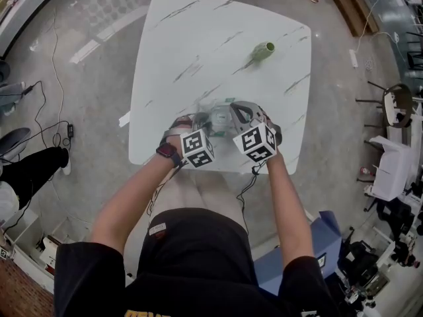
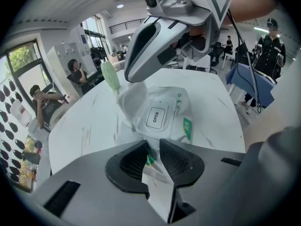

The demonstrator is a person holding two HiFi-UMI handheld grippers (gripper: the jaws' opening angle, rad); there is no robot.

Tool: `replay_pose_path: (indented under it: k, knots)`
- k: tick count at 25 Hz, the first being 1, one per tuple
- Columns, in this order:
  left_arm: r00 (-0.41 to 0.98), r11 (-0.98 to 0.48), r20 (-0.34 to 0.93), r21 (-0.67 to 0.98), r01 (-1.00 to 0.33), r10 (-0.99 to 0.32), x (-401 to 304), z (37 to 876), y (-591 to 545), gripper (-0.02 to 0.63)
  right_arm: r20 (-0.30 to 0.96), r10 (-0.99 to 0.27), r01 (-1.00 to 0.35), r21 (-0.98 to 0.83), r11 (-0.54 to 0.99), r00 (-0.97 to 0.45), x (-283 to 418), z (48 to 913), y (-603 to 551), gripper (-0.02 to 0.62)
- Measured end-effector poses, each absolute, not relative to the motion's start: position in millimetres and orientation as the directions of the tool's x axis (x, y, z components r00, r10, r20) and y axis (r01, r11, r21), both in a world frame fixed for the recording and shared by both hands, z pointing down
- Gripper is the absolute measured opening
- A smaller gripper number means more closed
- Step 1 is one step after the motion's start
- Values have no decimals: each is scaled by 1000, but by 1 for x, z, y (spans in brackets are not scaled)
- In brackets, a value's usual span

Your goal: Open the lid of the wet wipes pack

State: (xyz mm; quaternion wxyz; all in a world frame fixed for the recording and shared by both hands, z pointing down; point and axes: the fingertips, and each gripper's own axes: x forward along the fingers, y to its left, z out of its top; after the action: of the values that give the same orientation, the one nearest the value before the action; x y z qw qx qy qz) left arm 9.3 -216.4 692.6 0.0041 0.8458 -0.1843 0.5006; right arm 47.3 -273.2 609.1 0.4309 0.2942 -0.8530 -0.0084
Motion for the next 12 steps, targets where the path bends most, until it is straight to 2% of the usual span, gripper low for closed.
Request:
replay_pose_path:
  k: [7,12]
  knots:
    - [433,-933,848,-175,-315,-305,9,693,-217,92,758,-482,-481,255,839,-439,55,623,-282,2]
    - [433,-933,848,-174,-316,-305,9,694,-218,92,761,-482,-538,210,816,-435,68,635,-289,2]
